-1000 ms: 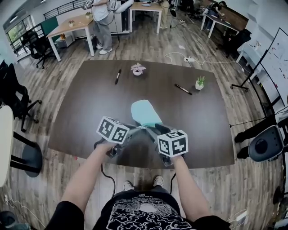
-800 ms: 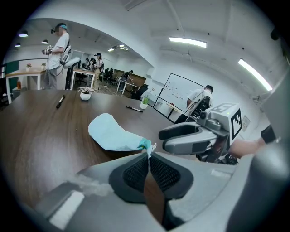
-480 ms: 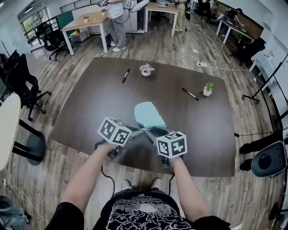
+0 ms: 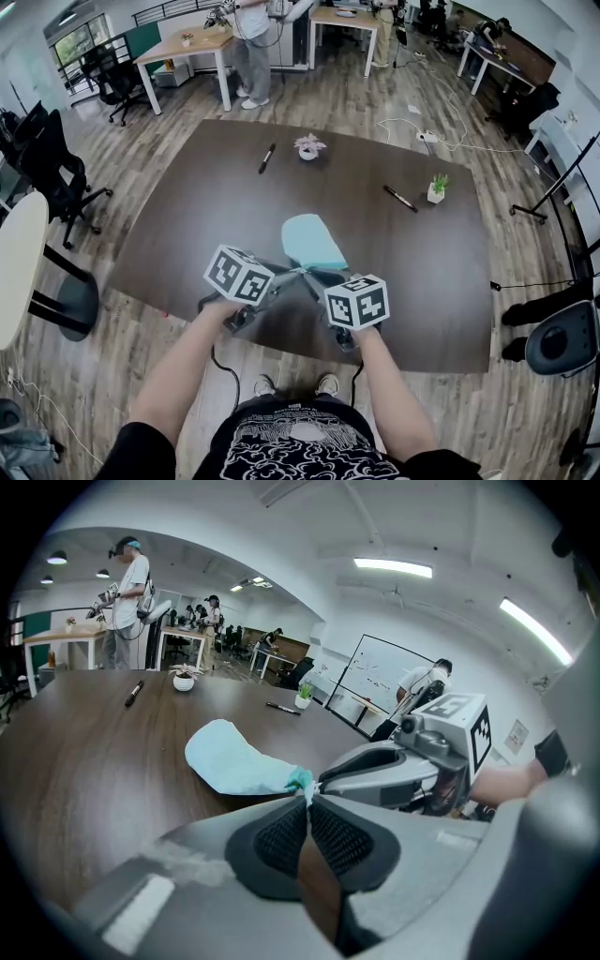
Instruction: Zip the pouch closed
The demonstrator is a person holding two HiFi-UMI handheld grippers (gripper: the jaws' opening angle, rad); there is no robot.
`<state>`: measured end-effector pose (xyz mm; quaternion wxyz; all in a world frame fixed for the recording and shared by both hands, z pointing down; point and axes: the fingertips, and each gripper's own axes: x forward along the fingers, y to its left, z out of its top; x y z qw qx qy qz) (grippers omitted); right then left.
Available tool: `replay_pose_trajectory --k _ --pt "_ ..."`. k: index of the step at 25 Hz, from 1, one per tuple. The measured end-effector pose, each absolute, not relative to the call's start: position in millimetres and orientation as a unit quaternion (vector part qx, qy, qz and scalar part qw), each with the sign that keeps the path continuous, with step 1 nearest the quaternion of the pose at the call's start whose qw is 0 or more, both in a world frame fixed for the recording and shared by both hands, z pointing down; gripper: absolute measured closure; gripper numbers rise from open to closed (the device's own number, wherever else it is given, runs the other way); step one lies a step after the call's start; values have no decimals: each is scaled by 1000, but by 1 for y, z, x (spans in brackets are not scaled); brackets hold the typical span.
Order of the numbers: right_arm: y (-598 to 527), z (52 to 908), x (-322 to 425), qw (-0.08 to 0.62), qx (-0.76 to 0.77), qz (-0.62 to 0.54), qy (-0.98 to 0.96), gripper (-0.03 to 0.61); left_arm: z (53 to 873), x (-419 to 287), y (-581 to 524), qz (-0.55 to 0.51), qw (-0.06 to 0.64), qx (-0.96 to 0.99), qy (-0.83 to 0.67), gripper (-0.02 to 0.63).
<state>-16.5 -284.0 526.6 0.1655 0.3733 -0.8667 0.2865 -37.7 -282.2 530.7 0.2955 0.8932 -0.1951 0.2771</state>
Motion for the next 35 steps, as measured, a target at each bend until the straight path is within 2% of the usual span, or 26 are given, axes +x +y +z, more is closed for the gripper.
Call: replay_pose_trajectory --k 4,17,35 --pt "-285 523 -19 164 375 279 -869 568 529 -39 -285 264 304 892 -203 592" --pt "-286 522 -38 161 358 272 -878 569 527 -63 -287 264 283 883 -266 592" --pt "-286 521 -42 162 363 275 -876 571 522 -80 -288 229 293 874 -313 592"
